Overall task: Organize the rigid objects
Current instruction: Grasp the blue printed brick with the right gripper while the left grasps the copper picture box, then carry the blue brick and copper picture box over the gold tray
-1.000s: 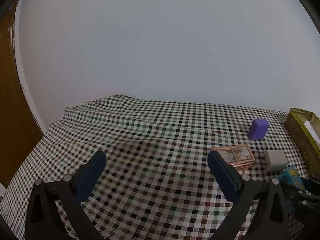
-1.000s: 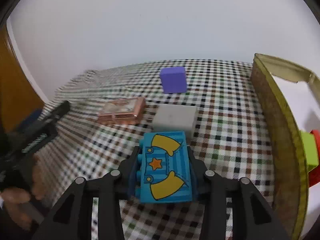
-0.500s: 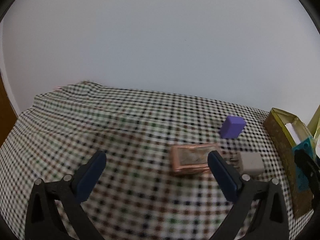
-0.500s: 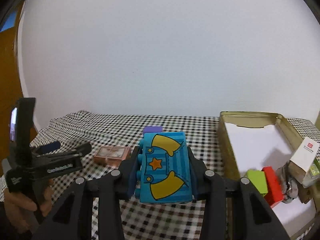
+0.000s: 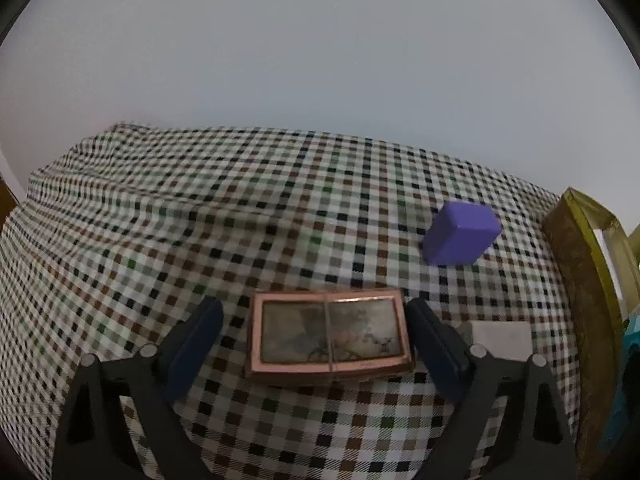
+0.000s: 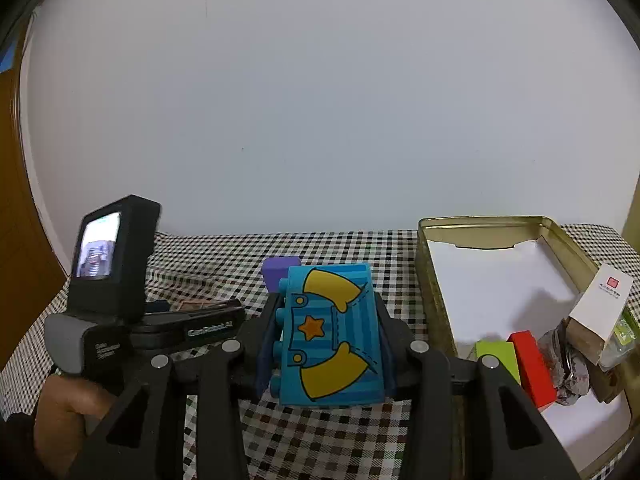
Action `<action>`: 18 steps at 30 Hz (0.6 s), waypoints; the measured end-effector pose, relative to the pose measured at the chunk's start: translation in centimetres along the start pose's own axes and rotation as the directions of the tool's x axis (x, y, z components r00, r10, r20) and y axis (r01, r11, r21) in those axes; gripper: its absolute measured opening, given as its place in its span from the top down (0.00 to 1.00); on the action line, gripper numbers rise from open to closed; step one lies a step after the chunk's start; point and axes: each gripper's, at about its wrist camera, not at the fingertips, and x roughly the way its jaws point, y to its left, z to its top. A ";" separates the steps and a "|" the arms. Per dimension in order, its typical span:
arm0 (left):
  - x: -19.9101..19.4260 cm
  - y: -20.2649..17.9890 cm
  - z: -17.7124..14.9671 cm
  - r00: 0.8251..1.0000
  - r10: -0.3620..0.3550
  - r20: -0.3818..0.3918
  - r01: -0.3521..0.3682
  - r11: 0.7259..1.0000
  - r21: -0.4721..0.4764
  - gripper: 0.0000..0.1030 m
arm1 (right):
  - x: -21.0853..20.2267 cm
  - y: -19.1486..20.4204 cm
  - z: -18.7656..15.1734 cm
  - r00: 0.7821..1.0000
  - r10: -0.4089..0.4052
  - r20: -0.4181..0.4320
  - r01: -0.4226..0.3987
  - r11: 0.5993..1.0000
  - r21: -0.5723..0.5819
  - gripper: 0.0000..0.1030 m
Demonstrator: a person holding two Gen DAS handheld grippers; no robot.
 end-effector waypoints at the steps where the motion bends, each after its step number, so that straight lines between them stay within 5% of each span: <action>1: 0.0 0.1 -0.1 1.000 -0.003 -0.002 0.003 1.000 0.004 0.10 | 0.0 0.0 0.0 1.000 0.001 -0.001 -0.001 1.000 0.000 0.57; 6: -0.6 1.1 -0.7 1.000 0.001 0.007 -0.001 1.000 0.026 0.26 | 0.2 -0.1 -0.1 1.000 0.001 -0.006 -0.001 1.000 -0.004 0.57; 12: -1.2 1.2 -1.1 1.000 -0.018 0.014 0.018 0.999 0.032 0.26 | 0.2 -0.3 0.0 1.000 -0.001 -0.001 0.001 1.000 0.005 0.57; 18: -3.2 2.4 -2.0 0.997 -0.024 0.080 0.029 0.998 -0.057 0.26 | -0.1 -0.3 0.1 1.000 0.002 0.019 -0.003 1.000 0.004 0.57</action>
